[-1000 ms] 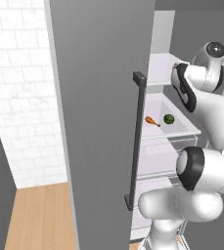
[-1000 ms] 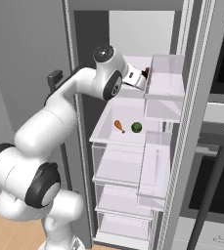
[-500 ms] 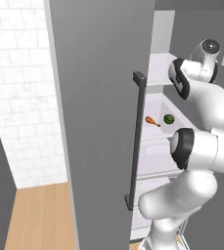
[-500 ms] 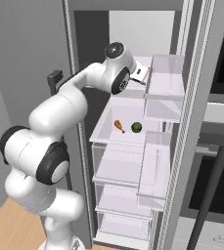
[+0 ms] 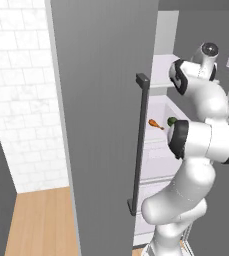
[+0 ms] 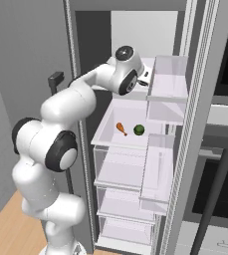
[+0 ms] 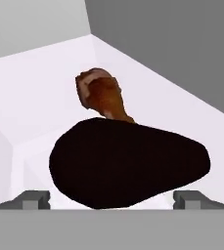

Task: Place one avocado and one chicken drumstick in each tupperware on the nearby counter, to pack two identical lunches.

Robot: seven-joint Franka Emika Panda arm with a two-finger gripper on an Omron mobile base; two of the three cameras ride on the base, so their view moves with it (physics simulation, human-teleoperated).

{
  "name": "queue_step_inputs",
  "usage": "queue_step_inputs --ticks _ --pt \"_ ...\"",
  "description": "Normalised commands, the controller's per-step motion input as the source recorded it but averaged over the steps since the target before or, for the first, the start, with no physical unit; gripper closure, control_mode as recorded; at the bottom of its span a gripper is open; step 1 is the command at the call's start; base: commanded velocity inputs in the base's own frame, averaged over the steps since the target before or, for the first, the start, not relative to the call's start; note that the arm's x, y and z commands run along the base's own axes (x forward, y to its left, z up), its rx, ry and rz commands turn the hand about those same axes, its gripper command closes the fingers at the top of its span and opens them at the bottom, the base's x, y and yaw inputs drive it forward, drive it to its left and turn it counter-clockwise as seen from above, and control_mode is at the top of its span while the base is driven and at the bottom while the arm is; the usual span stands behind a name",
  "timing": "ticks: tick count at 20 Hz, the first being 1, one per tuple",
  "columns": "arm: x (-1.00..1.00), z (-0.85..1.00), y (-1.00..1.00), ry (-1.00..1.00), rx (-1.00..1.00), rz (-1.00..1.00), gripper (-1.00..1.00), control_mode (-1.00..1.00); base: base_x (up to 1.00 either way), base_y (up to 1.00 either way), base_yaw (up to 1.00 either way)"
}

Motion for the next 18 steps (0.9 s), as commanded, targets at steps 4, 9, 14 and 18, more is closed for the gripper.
queue_step_inputs --ticks 4,9,14,18 --pt "0.48 -0.17 -0.01 0.00 0.00 0.00 1.00 -1.00 0.00 0.00 0.00" --pt "0.30 -0.07 -0.06 0.00 0.00 0.00 1.00 -1.00 0.00 0.00 0.00" --pt "0.00 -0.11 0.00 -0.02 0.00 0.00 1.00 -1.00 0.00 0.00 0.00" --pt "-0.89 0.00 0.35 -0.04 -0.07 0.11 1.00 -1.00 0.00 0.00 0.00"
